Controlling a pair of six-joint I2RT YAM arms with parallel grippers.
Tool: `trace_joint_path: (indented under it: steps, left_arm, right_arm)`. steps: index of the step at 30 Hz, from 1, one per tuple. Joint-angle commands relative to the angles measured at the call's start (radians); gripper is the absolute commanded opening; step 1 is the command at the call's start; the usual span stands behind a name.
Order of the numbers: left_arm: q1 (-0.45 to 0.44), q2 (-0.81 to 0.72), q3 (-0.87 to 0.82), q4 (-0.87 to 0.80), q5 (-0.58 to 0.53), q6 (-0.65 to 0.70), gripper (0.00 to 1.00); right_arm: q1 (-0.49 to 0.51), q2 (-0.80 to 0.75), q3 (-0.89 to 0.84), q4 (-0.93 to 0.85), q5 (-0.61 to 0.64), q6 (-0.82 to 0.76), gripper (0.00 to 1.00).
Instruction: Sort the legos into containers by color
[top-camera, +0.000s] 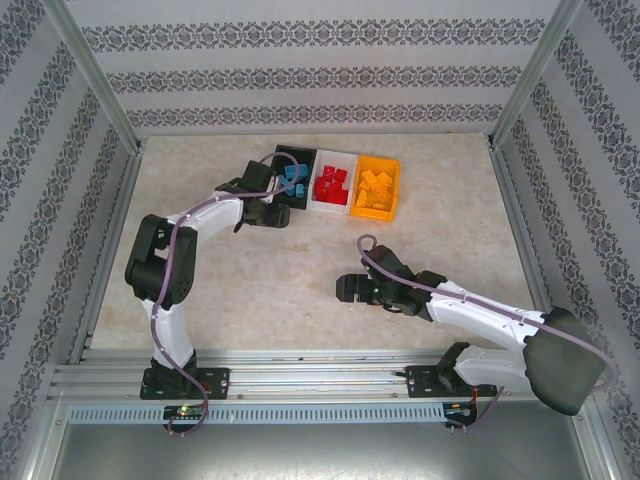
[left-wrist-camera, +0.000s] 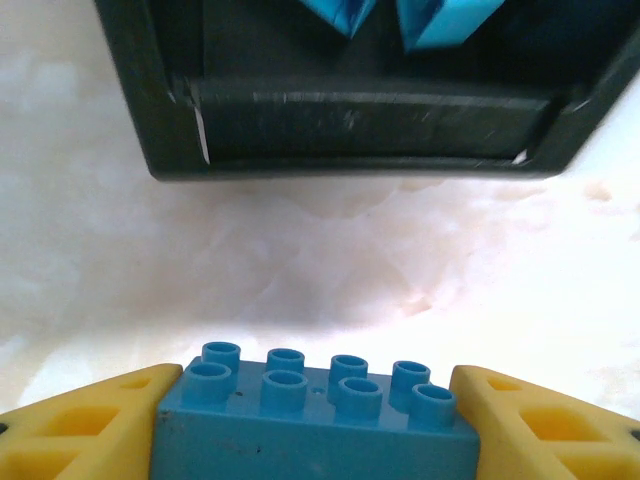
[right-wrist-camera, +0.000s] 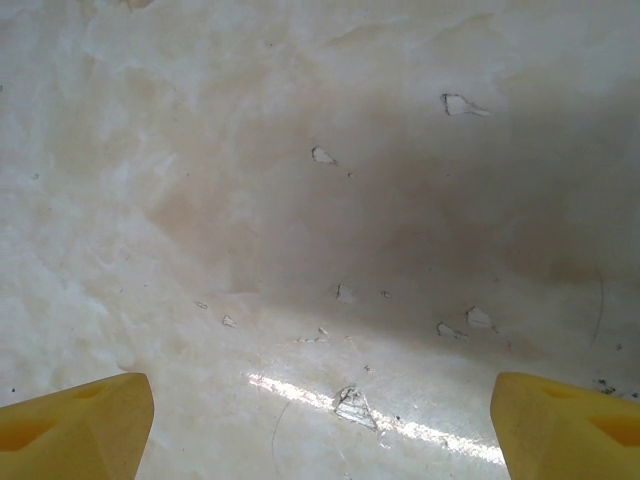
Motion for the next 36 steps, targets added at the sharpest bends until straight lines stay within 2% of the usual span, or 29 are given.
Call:
trace_joint_path:
  steps: [1,9,15,23,36]
  left_arm:
    - [0.011,-0.095,0.01,-0.01,0.037,-0.043,0.61]
    - [0.012,-0.206,0.079,-0.001,0.073,-0.092,0.61]
    - [0.011,-0.209,0.133,0.061,0.057,-0.101,0.62]
    - [0.011,-0.109,0.203,0.174,0.003,-0.078,0.62]
    - [0.015,0.187,0.405,0.17,-0.014,-0.075,0.62]
  right_arm:
    - [0.01,-0.023,-0.005,-0.015,0.032,0.016,0.88]
    - [0.016,-0.027,-0.027,0.006,0.034,0.03,0.88]
    - [0.019,0.003,-0.035,0.038,0.028,0.036,0.88]
    - [0.021,0.061,-0.029,0.064,0.016,0.033,0.88]
    - [0.022,0.14,-0.018,0.094,0.014,0.015,0.88]
